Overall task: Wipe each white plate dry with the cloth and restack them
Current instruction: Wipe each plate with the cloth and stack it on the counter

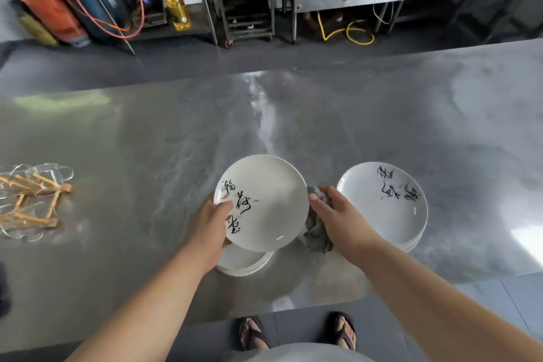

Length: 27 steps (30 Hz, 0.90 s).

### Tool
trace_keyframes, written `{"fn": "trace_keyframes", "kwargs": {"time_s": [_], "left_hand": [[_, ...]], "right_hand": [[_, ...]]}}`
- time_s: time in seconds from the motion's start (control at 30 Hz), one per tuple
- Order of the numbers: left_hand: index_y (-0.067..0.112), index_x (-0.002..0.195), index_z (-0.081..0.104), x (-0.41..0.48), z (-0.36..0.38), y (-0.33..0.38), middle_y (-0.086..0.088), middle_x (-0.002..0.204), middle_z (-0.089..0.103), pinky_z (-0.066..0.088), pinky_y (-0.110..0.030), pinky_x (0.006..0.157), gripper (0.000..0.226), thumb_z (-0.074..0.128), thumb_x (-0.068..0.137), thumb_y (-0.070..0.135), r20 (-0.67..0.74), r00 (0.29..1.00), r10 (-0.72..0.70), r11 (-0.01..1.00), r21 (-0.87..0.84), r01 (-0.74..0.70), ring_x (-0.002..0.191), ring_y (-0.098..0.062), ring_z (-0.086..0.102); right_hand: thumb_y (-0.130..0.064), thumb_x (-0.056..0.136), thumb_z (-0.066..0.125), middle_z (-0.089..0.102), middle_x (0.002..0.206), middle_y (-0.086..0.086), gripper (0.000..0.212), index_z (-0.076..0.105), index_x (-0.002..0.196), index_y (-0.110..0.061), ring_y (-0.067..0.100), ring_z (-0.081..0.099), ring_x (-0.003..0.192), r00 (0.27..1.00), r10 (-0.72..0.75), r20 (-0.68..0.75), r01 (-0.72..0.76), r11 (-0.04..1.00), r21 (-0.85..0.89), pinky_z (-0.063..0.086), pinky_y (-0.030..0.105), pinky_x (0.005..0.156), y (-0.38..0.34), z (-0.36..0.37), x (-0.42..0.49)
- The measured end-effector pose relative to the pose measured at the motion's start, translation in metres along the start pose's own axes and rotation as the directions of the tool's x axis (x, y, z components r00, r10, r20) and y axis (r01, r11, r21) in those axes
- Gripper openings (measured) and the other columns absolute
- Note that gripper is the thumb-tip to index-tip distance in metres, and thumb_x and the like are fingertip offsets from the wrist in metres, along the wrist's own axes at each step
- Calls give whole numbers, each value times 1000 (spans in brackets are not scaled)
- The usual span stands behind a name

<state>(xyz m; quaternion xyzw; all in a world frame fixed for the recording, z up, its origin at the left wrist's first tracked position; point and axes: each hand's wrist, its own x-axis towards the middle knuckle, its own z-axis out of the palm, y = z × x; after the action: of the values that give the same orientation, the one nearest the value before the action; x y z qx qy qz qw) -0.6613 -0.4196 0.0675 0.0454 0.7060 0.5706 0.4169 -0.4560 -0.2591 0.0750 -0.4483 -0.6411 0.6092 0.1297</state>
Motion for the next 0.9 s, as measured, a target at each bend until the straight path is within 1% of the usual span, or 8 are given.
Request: {"fn": "trace_keyframes", "kwargs": {"time_s": [0.13,0.27,0.37,0.43,0.53,0.63,0.73,0.9], "left_hand": [[22,137,65,-27,50,34,-13,129,75,64,-54,78,42,53,98,16,281,959,-38,903,-402,154,108,-32,76],[22,144,59,-54,100,54,-16,136,70,60,-69,83,55,54,90,14,399,914,73,902,-417,110,112,-38,74],[20,140,63,-70,137,62,-19,135,70,62,-60,72,57,56,85,8,404,904,142,919,-394,32,108,-39,74],[22,137,66,-81,158,64,-18,134,70,62,-59,74,55,55,85,8,422,887,185,932,-362,-22,108,-38,73],[25,130,72,-97,187,62,-15,128,73,63,-53,72,50,53,86,8,460,863,210,929,-369,-30,106,-33,75],[22,138,67,-110,209,59,-17,134,70,63,-53,78,51,49,92,7,503,828,247,924,-380,-45,113,-32,73],[18,143,62,-120,220,56,-22,141,65,60,-56,87,51,46,97,5,537,800,269,914,-404,-37,122,-38,69],[14,148,57,-132,241,49,-23,141,65,60,-55,90,52,45,99,4,588,764,265,917,-398,-11,125,-37,68]], "right_hand": [[-47,102,57,75,81,-16,18,65,112,-34,1,71,70,986,-122,-111,119,992,-28,55,20,61,-32,-58,-8],[-59,102,47,74,76,-2,22,61,105,-42,25,74,68,944,-177,-279,179,984,-21,59,37,58,-64,-113,-21],[-55,103,46,72,83,-17,15,58,108,-46,2,70,67,863,-315,-396,304,948,-93,49,12,53,-80,-147,-32],[-53,101,44,70,98,-21,22,55,119,-47,-2,67,88,829,-397,-394,339,917,-211,49,8,70,-86,-164,-38],[-51,103,36,61,131,-3,49,51,144,-30,5,62,114,857,-481,-185,412,855,-315,47,18,99,-89,-177,-52],[-63,101,14,23,167,1,77,28,162,-19,27,7,159,855,-502,134,445,576,-686,9,45,129,-76,-181,-66],[-72,98,-1,-12,174,1,90,12,167,-16,25,-29,156,815,-529,236,445,311,-840,-17,49,126,-64,-196,-74],[-79,89,-8,-24,171,8,101,-9,165,-12,21,-30,156,828,-478,294,466,292,-835,-5,43,129,-68,-217,-70]]}}
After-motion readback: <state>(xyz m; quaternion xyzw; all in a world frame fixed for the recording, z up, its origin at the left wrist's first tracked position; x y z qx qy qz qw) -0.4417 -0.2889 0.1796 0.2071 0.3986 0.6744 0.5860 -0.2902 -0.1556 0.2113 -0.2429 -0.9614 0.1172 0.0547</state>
